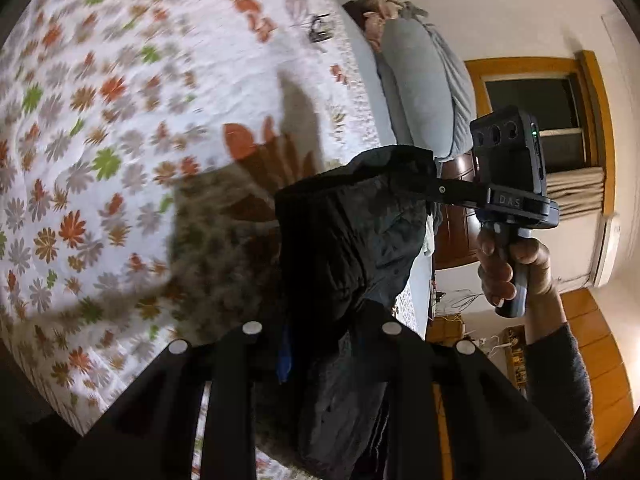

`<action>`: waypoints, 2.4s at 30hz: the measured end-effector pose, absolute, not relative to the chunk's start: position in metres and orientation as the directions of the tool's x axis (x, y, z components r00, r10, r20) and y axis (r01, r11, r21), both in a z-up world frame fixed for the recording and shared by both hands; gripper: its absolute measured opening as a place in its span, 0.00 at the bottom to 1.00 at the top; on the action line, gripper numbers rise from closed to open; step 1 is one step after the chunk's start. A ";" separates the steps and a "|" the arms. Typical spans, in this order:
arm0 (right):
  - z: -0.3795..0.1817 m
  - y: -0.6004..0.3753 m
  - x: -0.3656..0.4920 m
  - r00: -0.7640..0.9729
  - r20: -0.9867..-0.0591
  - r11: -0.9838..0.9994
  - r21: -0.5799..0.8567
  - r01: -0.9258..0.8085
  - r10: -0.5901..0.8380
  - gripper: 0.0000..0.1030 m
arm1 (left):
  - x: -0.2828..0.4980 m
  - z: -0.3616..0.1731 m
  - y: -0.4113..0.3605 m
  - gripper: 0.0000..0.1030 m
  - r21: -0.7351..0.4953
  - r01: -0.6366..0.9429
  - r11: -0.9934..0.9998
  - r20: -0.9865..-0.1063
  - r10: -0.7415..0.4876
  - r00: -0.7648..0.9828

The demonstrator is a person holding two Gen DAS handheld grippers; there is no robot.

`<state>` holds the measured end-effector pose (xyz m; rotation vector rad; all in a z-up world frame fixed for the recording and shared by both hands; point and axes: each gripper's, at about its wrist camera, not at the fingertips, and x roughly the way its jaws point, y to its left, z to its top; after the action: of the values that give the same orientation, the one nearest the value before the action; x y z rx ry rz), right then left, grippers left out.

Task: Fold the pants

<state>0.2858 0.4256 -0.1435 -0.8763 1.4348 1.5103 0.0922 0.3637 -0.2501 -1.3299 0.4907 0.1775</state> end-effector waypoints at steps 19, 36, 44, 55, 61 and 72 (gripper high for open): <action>-0.058 0.354 0.286 -0.278 -0.934 0.079 0.302 -0.950 0.226 0.26 | 0.100 -0.162 0.319 0.20 -0.824 -0.366 0.433 -0.450 -0.106 0.887; -0.023 0.299 0.287 -0.220 -0.931 0.125 0.265 -0.956 0.290 0.25 | 0.107 -0.125 0.283 0.20 -0.783 -0.331 0.526 -0.448 -0.109 0.887; -0.008 0.266 0.290 -0.191 -0.924 0.159 0.254 -0.954 0.330 0.25 | 0.112 -0.107 0.262 0.20 -0.752 -0.307 0.584 -0.451 -0.115 0.885; 0.010 0.204 0.302 -0.155 -0.909 0.219 0.254 -0.942 0.388 0.25 | 0.123 -0.082 0.220 0.20 -0.706 -0.261 0.659 -0.454 -0.137 0.880; 0.016 0.173 0.305 -0.133 -0.902 0.247 0.251 -0.936 0.411 0.25 | 0.129 -0.074 0.199 0.20 -0.686 -0.239 0.687 -0.461 -0.157 0.873; 0.017 0.124 0.307 -0.105 -0.894 0.293 0.251 -0.923 0.435 0.25 | 0.135 -0.066 0.164 0.20 -0.654 -0.199 0.730 -0.474 -0.191 0.859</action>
<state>0.3068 0.1243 0.0174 -0.5524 1.1637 1.2483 0.1346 0.1643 -0.0660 -0.7629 0.5502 0.0045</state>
